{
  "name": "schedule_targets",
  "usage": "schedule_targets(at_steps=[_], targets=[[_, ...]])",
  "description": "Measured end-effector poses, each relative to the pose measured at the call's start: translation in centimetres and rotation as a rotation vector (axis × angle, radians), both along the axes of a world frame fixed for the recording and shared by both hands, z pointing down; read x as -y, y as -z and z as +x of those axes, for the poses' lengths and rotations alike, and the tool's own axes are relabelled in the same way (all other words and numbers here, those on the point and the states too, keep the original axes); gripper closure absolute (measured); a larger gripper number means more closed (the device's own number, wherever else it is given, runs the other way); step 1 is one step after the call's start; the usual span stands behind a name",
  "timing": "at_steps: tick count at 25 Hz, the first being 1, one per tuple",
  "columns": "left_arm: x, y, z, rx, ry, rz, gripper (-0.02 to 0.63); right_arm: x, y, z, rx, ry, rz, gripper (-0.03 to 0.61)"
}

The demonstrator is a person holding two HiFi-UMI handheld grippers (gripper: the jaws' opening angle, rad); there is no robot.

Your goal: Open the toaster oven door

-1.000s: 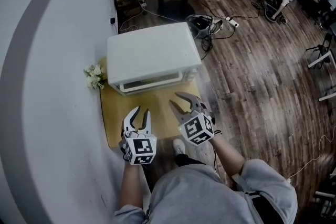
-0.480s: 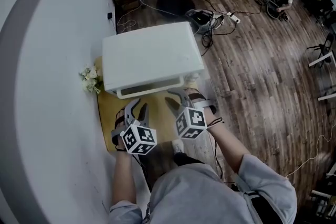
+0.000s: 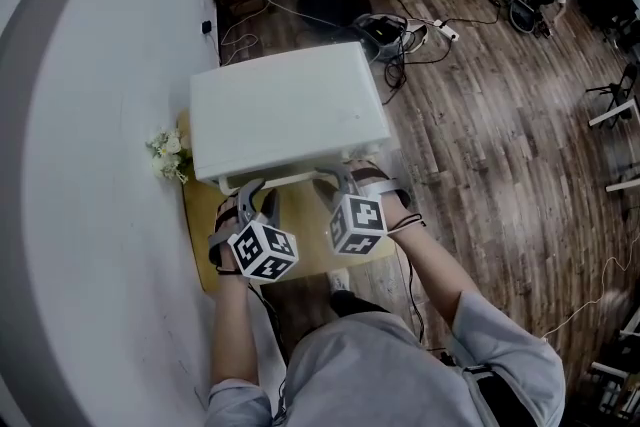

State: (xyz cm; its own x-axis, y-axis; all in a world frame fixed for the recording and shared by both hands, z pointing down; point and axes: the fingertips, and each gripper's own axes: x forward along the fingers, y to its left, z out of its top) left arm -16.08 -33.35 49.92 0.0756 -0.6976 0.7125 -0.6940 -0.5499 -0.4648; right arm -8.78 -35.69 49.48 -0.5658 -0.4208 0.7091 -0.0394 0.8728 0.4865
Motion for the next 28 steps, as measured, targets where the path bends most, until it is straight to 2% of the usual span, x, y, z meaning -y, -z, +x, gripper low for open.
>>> schedule_targets(at_steps=[7, 13, 16, 23, 28], targets=[[0.2, -0.5, 0.0, -0.034, 0.003, -0.029, 0.509, -0.1, -1.3, 0.1, -0.045, 0.040, -0.044, 0.486], [0.2, -0.7, 0.0, -0.039, 0.009, -0.043, 0.509, -0.2, -1.3, 0.1, -0.033, 0.053, -0.046, 0.495], [-0.1, -0.6, 0.1, -0.075, 0.016, -0.054, 0.509, -0.7, -1.2, 0.3, -0.019, 0.062, -0.058, 0.499], [-1.0, -0.6, 0.3, -0.155, 0.037, -0.027, 0.511, -1.5, -1.0, 0.8, 0.084, 0.014, -0.096, 0.502], [-2.1, -0.5, 0.6, -0.251, 0.061, -0.010, 0.511, -2.4, -0.8, 1.2, 0.189, -0.053, -0.141, 0.505]])
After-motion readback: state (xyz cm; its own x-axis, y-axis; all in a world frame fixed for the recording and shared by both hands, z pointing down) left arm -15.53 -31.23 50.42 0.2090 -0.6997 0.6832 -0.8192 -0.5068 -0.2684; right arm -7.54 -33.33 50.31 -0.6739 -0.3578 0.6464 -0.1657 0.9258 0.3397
